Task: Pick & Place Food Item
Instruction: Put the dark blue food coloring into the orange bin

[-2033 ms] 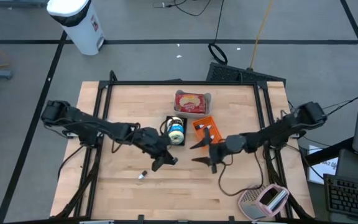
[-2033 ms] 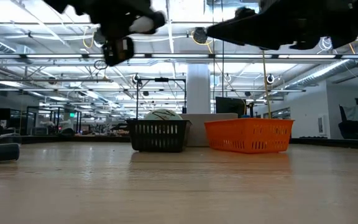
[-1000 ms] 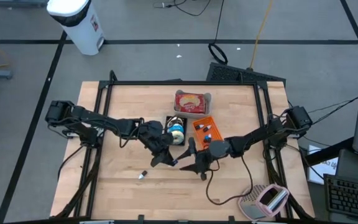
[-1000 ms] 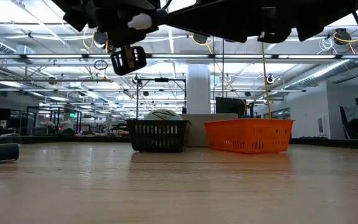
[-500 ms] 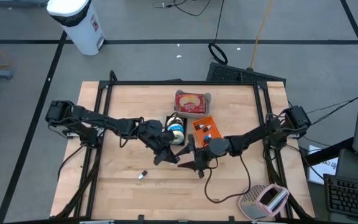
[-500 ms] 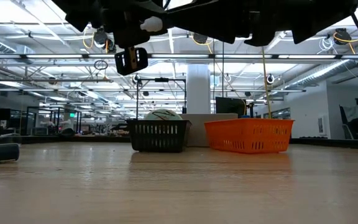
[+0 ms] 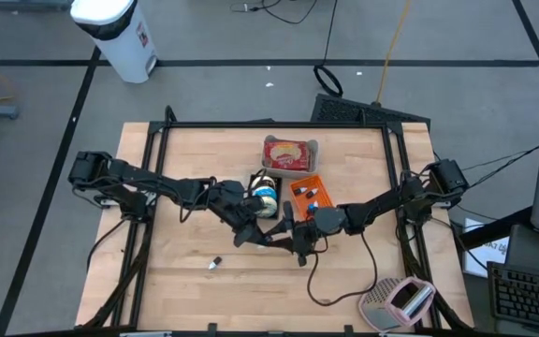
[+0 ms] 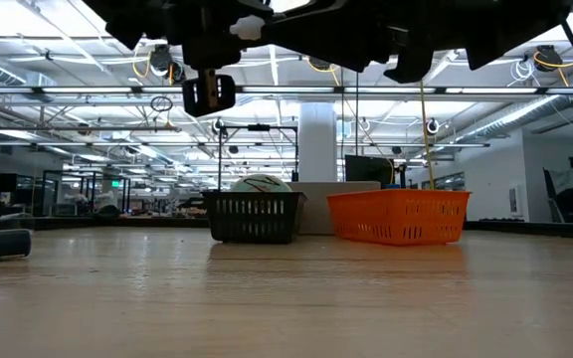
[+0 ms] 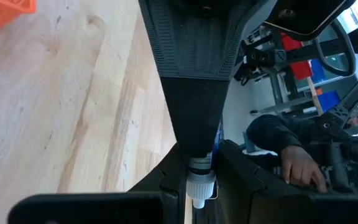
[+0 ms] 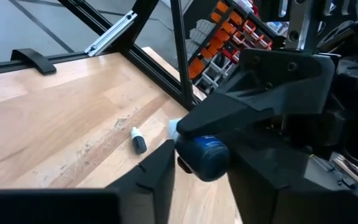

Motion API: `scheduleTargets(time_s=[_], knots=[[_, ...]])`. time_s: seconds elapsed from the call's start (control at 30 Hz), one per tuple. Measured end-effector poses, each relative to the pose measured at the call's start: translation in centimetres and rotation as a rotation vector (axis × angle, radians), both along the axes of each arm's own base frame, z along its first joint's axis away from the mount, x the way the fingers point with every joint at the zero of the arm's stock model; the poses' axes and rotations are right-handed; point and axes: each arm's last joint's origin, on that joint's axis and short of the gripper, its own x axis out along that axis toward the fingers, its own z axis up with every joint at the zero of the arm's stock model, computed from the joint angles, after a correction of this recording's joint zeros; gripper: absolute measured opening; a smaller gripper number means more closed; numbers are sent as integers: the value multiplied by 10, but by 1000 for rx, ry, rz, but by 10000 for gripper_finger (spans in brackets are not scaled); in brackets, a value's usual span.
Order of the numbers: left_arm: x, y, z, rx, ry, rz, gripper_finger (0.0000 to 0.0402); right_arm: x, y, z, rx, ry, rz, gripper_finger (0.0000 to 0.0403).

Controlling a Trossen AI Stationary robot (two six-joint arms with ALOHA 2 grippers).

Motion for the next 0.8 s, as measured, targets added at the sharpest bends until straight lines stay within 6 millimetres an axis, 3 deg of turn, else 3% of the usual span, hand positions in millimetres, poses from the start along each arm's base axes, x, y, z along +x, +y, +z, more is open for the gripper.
scheduleTargets(time_s=[0.2,0.37,0.63,0.8], knots=[[0,0,-1,-3,10,-3,61,0,0,-1,13,12,5,76],[0,2,-1,60,-35,-27,85,-1,2,-1,21,14,35,58],[-3,33,17,123,-129,102,164,-4,9,-7,89,97,92,53],[-10,50,29,180,-179,168,189,-6,10,-11,85,151,15,52]])
